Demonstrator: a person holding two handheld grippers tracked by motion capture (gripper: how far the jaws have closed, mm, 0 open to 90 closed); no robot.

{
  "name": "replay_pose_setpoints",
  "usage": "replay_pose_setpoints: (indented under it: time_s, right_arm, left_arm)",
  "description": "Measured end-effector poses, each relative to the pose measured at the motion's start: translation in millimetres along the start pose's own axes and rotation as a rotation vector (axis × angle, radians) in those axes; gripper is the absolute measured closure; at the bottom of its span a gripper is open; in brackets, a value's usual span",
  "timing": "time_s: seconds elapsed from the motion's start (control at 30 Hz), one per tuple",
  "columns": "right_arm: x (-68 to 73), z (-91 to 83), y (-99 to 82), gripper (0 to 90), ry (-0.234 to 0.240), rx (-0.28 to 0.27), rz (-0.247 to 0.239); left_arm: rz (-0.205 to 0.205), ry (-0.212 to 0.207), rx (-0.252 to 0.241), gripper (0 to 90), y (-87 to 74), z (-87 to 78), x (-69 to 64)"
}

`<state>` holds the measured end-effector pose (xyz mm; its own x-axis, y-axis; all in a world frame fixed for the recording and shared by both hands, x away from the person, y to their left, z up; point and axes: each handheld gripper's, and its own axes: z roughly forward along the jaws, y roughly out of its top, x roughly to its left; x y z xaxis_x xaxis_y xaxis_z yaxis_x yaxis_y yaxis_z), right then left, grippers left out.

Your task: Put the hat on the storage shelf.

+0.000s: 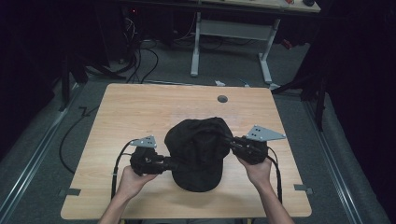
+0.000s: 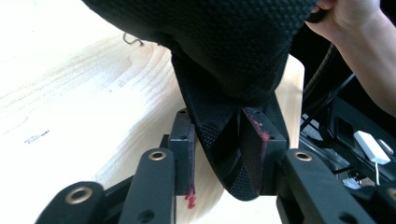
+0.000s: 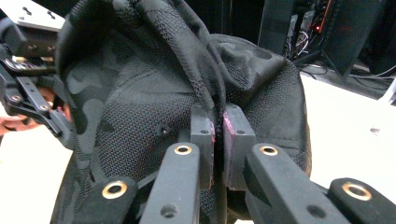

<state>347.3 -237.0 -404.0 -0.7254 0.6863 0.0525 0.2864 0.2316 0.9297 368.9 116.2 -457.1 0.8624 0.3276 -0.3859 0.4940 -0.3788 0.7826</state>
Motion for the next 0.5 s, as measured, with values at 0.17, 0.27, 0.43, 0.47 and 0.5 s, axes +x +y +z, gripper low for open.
replay_pose_setpoints:
  time_s: [0.17,0.27,0.43,0.47,0.5]
  right_arm:
    - [2.0,4.7,1.5,84.6,0.006,0.0,-0.007]
    - [4.9,7.8,3.8,84.0,0.007,-0.01,-0.018]
    - [8.8,10.1,8.9,82.1,0.018,-0.016,-0.043]
    - [8.8,10.1,8.9,82.1,0.018,-0.016,-0.043]
    - [9.4,10.3,9.9,81.8,0.018,-0.016,-0.043]
  left_arm:
    - [0.003,-0.017,-0.001,73.1,-1.9,-8.1,-3.1]
    - [-0.002,-0.032,-0.002,76.8,-2.4,-12.5,-4.5]
    - [0.006,-0.042,-0.006,80.7,-3.9,-20.8,-10.6]
    - [0.006,-0.042,-0.006,81.7,-3.9,-20.8,-10.6]
    - [0.008,-0.048,-0.013,81.7,-3.9,-22.2,-11.5]
